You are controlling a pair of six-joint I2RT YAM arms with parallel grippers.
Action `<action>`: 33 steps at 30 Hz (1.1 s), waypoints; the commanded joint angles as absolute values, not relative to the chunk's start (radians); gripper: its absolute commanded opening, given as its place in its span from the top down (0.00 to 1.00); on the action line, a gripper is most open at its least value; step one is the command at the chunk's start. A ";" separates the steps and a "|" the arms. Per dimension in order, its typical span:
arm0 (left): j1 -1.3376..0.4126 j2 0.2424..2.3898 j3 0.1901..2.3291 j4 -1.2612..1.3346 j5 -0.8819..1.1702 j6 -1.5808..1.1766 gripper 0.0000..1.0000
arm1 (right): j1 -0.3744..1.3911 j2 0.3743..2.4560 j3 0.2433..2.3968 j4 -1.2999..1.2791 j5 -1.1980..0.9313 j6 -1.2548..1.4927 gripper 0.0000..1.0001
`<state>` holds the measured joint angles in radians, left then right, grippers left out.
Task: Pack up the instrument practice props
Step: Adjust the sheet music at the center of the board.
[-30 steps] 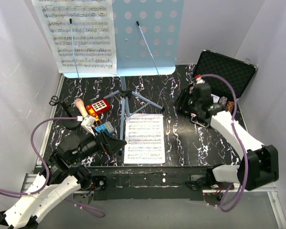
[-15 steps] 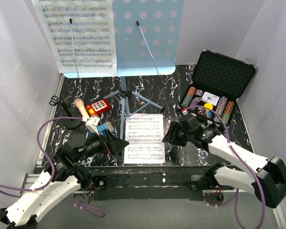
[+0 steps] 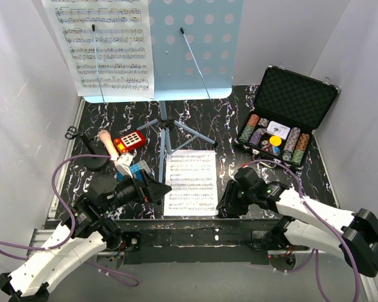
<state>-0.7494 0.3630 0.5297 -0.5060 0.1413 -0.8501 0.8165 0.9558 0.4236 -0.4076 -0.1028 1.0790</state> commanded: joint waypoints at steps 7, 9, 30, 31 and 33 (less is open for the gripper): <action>-0.752 0.357 0.515 -0.498 0.115 -0.847 0.03 | 0.885 1.155 0.472 -0.302 -0.164 1.138 0.41; -0.752 0.347 0.512 -0.512 0.114 -0.850 0.03 | 0.885 1.161 0.454 -0.255 -0.169 1.157 0.42; -0.752 0.341 0.526 -0.543 0.138 -0.841 0.02 | 0.888 1.086 0.429 -0.208 -0.085 1.224 0.99; -0.752 0.345 0.528 -0.545 0.140 -0.841 0.02 | 0.888 1.041 0.439 -0.262 -0.045 1.226 0.99; -0.752 0.345 0.526 -0.545 0.141 -0.839 0.02 | 0.887 0.936 0.460 -0.384 0.062 1.238 0.99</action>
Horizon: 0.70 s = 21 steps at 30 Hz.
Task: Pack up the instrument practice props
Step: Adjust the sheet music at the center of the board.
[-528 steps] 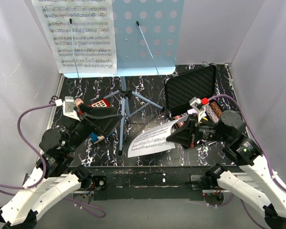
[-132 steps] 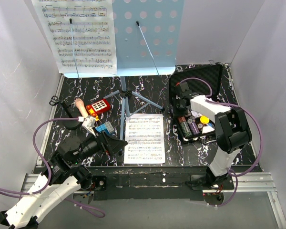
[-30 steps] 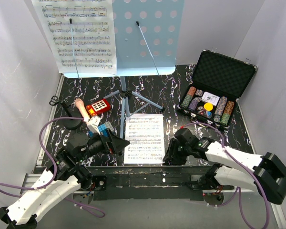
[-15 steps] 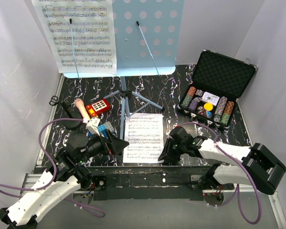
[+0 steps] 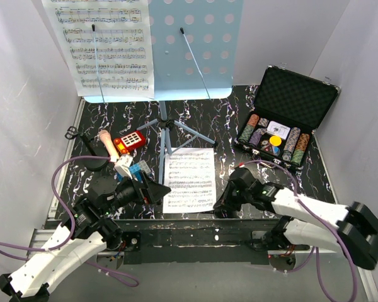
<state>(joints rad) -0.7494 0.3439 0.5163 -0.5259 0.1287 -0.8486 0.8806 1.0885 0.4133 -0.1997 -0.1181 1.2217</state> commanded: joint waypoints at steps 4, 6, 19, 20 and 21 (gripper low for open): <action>-0.752 0.339 0.520 -0.534 0.146 -0.839 0.02 | 0.885 0.726 0.531 -0.642 0.263 1.253 0.99; -0.752 0.342 0.520 -0.532 0.152 -0.836 0.02 | 0.881 0.669 0.586 -0.753 0.345 1.247 0.99; -0.752 0.345 0.514 -0.526 0.169 -0.836 0.02 | 0.867 0.476 0.534 -0.993 0.354 1.353 0.99; -0.752 0.347 0.509 -0.526 0.169 -0.836 0.02 | 0.867 0.477 0.523 -0.994 0.336 1.351 0.99; -0.752 0.348 0.509 -0.525 0.167 -0.836 0.02 | 0.867 0.489 0.512 -0.996 0.313 1.350 0.99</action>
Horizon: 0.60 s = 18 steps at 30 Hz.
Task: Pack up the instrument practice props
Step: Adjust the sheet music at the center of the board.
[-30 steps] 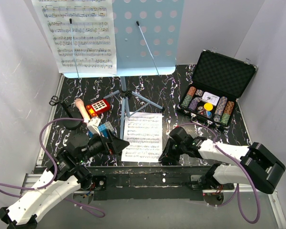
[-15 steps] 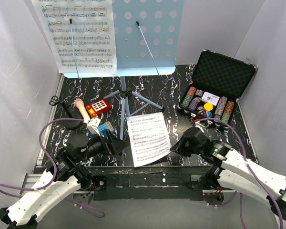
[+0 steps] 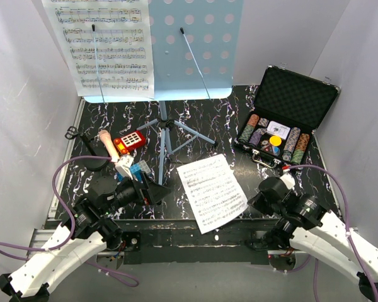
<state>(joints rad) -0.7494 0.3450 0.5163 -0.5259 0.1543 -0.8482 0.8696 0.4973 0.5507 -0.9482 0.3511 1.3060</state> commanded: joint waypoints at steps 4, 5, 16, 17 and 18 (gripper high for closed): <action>-0.752 0.364 0.508 -0.522 0.169 -0.834 0.02 | 0.868 0.554 0.453 -0.927 0.184 1.304 0.99; -0.752 0.367 0.508 -0.520 0.172 -0.834 0.02 | 0.870 0.558 0.433 -0.905 0.157 1.301 0.99; -0.752 0.503 0.489 -0.462 0.227 -0.828 0.05 | 0.890 0.472 0.397 -0.943 0.215 1.352 0.99; -0.752 0.555 0.498 -0.463 0.232 -0.822 0.06 | 0.891 0.494 0.396 -0.933 0.206 1.347 0.99; -0.753 0.596 0.512 -0.463 0.239 -0.807 0.09 | 0.890 0.511 0.396 -0.921 0.199 1.341 0.99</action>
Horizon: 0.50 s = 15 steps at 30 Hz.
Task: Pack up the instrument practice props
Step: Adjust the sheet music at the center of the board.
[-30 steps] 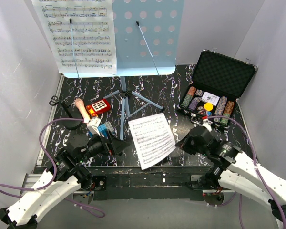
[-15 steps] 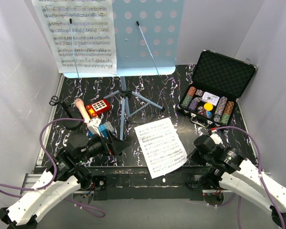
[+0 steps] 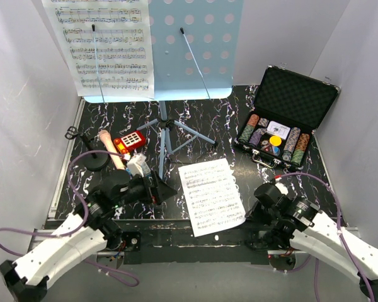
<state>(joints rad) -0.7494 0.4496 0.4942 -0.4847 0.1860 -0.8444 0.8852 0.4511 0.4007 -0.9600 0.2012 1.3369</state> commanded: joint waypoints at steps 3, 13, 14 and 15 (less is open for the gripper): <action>-0.756 0.666 0.529 -0.468 0.195 -0.787 0.12 | 0.891 0.509 0.408 -0.884 0.195 1.316 0.67; -0.758 0.597 0.526 -0.494 0.115 -0.801 0.11 | 0.923 0.592 0.609 -0.754 0.244 1.056 0.25; -0.758 0.569 0.523 -0.500 0.107 -0.805 0.11 | 0.931 0.644 0.624 -0.705 0.224 1.019 0.25; -0.758 0.531 0.517 -0.505 0.100 -0.811 0.11 | 0.943 0.719 0.643 -0.657 0.210 0.988 0.28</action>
